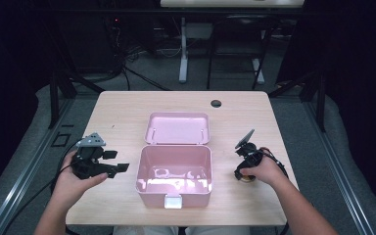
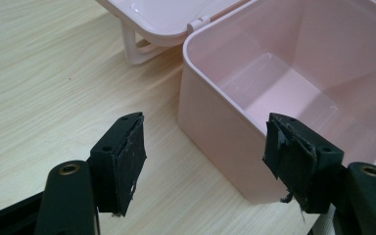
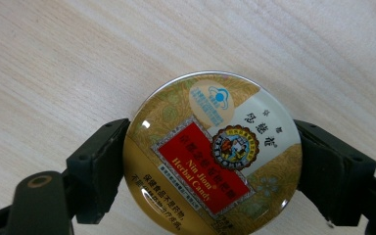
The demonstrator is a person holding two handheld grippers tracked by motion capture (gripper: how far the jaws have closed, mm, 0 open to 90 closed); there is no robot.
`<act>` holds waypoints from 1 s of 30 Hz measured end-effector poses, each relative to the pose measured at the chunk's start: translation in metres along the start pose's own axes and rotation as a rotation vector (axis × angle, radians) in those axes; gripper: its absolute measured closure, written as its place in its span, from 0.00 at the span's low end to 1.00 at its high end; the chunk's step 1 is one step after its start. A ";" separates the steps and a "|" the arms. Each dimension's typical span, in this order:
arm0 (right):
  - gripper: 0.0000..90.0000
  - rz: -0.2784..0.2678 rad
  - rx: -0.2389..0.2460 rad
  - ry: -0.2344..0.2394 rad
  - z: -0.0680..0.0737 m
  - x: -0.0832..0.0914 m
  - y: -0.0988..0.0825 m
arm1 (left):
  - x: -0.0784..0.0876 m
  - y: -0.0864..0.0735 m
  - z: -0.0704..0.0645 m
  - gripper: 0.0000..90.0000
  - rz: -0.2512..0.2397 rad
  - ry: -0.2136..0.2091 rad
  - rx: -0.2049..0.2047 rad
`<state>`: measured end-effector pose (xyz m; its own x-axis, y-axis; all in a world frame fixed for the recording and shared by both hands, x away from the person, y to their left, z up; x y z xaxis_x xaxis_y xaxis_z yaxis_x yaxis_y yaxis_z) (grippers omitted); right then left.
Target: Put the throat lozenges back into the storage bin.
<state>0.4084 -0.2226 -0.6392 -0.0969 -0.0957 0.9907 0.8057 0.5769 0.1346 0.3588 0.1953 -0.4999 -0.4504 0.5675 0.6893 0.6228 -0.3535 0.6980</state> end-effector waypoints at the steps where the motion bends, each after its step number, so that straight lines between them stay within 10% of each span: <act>1: 0.21 0.011 -0.005 0.002 0.001 0.000 -0.001 | 0.000 0.000 0.000 0.35 0.000 0.000 0.001; 30: 0.22 0.053 0.016 -0.018 0.001 -0.003 0.001 | -0.001 -0.001 0.002 0.35 0.005 -0.001 0.006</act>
Point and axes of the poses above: each handheld gripper's, and its own axes: x roughly backward along the jaws, y roughly out of its top, z roughly to its left, the point moved 9 cm from there along -x, roughly forward along the jaws, and after that the axes turned 6 degrees about x, right-handed, at the moved point
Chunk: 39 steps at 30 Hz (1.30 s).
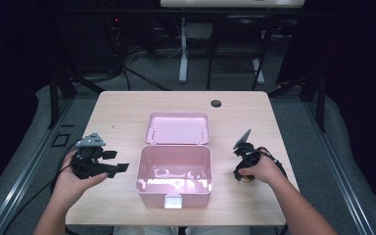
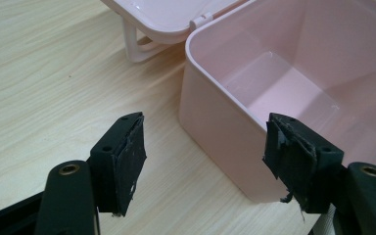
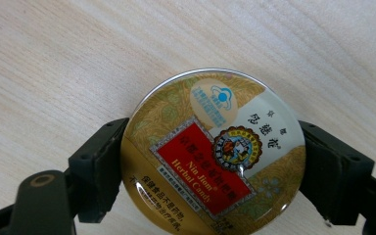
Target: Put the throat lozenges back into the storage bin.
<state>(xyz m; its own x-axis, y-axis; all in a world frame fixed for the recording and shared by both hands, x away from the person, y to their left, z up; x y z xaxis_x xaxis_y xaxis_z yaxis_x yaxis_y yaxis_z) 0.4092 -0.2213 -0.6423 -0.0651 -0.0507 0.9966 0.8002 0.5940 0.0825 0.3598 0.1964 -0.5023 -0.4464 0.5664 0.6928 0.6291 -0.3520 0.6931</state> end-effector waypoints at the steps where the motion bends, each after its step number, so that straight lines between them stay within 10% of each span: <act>1: 0.22 -0.004 0.000 0.000 0.000 0.000 0.000 | 0.000 0.000 0.000 0.35 0.001 -0.001 0.000; 39: 0.22 0.009 0.097 -0.008 0.020 0.049 0.014 | 0.003 0.000 0.001 0.35 -0.004 -0.004 0.002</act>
Point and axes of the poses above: each handheld gripper's, and its own axes: x roughly backward along the jaws, y roughly out of its top, z roughly to its left, the point moved 9 cm from there along -x, roughly forward along the jaws, and after that the axes turned 6 degrees about x, right-handed, at the moved point
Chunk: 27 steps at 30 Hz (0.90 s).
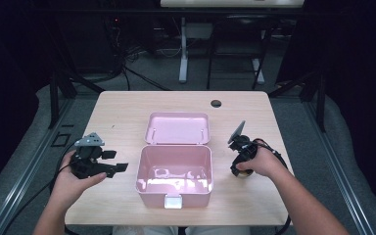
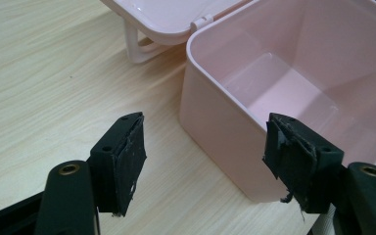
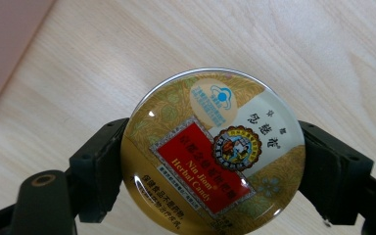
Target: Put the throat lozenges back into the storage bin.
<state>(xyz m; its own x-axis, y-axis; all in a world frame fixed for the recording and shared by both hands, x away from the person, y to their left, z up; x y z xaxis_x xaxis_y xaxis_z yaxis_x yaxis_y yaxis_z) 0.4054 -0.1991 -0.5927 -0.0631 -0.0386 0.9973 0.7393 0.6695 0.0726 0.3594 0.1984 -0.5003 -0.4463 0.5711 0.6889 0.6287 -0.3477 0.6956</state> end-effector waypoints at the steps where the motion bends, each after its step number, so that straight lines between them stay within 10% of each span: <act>1: 0.22 0.001 0.007 0.000 0.001 0.003 0.001 | 0.000 0.000 0.000 0.35 -0.002 0.001 0.001; 27: 0.22 0.026 0.156 0.031 0.028 0.067 0.013 | 0.001 0.000 0.002 0.35 -0.004 0.001 0.005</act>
Point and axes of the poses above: each handheld gripper's, and its own axes: x roughly backward along the jaws, y roughly out of its top, z roughly to its left, the point moved 9 cm from there along -x, roughly forward along the jaws, and after that the axes turned 6 degrees about x, right-handed, at the moved point
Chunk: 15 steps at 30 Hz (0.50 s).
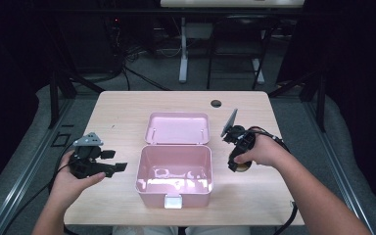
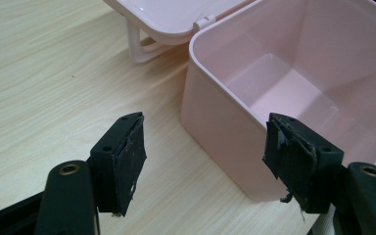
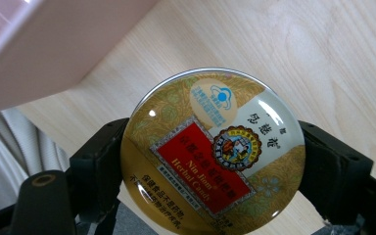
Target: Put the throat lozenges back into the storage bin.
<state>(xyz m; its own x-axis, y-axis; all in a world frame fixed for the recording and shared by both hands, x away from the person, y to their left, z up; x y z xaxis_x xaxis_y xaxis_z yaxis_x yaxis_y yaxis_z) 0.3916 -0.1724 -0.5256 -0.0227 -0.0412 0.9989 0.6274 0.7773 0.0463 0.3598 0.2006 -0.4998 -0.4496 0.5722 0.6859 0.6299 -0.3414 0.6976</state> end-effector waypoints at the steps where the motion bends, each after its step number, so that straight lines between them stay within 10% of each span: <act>1: 0.22 -0.003 0.005 0.002 0.001 0.002 0.001 | 0.000 0.000 0.000 0.35 0.001 0.000 0.000; 15: 0.22 -0.013 0.092 -0.004 0.019 0.034 0.016 | 0.000 0.000 0.001 0.35 0.001 0.000 0.003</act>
<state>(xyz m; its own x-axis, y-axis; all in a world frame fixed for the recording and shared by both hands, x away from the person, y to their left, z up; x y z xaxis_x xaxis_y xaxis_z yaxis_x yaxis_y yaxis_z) 0.3865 -0.1494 -0.4909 -0.0339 -0.0495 0.9982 0.5530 0.8310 0.0600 0.3601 0.2014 -0.5003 -0.4491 0.5719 0.6864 0.6324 -0.3393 0.6964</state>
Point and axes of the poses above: each handheld gripper's, and its own axes: x roughly backward along the jaws, y roughly out of its top, z roughly to its left, the point moved 9 cm from there along -x, roughly forward along the jaws, and after that the axes turned 6 degrees about x, right-handed, at the moved point
